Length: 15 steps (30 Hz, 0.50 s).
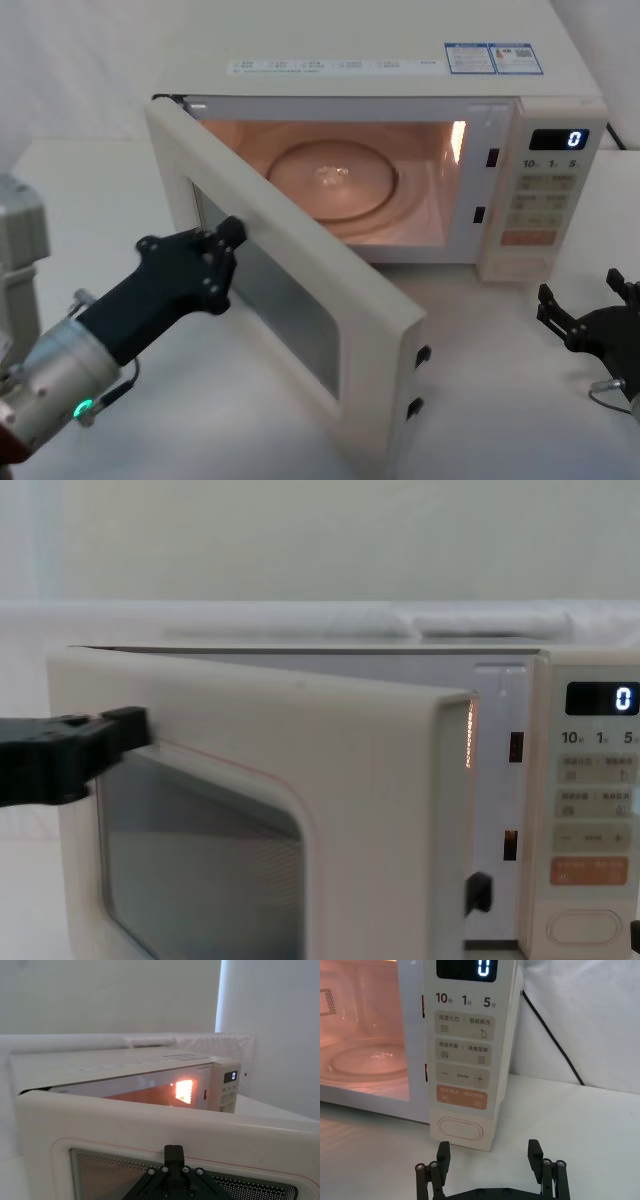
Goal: Press the button to open the microwave door with one hand; close the microwave door with the other hand.
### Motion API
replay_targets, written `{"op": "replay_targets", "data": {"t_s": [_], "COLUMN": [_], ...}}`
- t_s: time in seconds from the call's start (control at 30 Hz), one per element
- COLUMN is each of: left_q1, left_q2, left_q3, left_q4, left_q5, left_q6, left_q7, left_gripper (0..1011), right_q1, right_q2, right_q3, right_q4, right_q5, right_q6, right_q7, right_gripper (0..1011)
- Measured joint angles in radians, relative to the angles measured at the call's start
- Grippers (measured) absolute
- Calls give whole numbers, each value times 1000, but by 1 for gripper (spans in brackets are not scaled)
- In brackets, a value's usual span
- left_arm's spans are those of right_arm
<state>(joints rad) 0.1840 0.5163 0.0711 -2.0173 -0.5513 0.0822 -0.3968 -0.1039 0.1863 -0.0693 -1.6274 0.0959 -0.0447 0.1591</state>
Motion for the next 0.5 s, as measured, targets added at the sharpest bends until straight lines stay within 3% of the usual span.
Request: {"op": "replay_targets", "data": {"t_s": [0.5], "left_q1": [-211], "left_q2": [-44], "left_q3": [162], "left_q4": [136], "left_q5": [40], "left_q6": [61], "left_q7": [69], "left_gripper": [0], "right_q1": [0], "right_q2": [0], "right_q3": [0], "right_q4": [0], "right_q5": [0], "right_q6": [0], "right_q7": [0], "right_gripper": [1002]}}
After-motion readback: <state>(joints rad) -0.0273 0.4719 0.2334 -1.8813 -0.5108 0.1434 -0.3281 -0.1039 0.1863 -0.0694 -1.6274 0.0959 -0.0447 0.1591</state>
